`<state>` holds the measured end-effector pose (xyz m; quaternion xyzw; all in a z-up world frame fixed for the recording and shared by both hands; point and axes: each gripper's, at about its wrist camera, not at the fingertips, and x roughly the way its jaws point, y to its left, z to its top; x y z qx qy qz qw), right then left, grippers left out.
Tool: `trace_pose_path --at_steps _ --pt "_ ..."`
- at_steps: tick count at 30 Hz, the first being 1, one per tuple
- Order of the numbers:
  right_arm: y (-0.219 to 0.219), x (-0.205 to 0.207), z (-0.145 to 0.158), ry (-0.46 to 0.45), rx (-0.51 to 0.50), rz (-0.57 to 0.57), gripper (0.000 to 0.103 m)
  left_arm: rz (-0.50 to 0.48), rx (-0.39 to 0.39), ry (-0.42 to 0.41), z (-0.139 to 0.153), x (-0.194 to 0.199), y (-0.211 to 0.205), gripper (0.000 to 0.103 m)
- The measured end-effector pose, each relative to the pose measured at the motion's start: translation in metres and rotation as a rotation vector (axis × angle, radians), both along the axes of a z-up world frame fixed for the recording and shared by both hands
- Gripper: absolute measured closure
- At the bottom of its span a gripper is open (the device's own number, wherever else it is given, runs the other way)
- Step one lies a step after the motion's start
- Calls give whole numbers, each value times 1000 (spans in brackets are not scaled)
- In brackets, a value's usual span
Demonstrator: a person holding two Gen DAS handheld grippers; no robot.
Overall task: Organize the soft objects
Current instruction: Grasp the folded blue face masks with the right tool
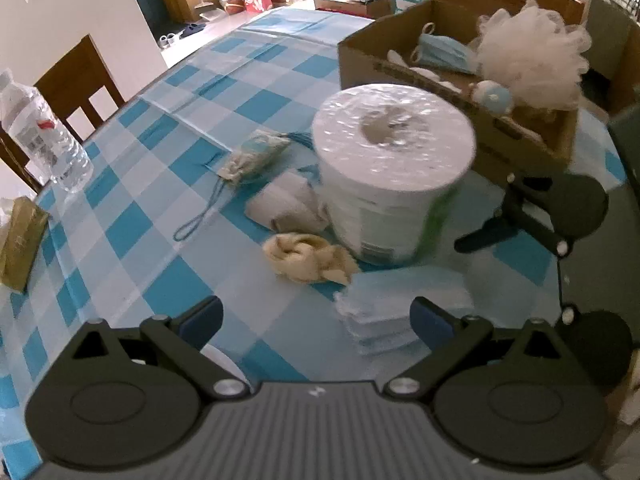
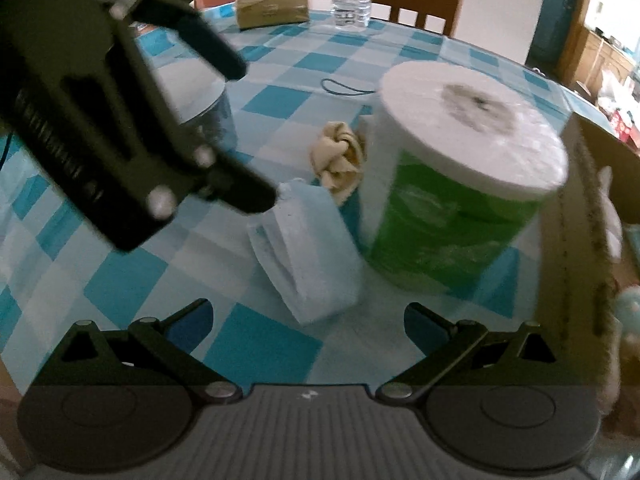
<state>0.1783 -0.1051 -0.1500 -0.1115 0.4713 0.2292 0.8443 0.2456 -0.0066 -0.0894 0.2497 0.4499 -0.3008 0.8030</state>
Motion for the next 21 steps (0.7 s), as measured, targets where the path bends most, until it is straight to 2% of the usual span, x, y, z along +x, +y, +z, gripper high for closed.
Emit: trace_pose_path --at_steps 8,14,21 --pt "10 -3 -9 -32 -17 11 0 -40 11 -7 -6 25 -3 8" --pt "2 -18 -16 -108 25 13 0 -35 -6 -10 -4 33 0 8" --pt "12 -4 -11 -64 1 25 0 -40 -5 -7 -3 34 2 8"
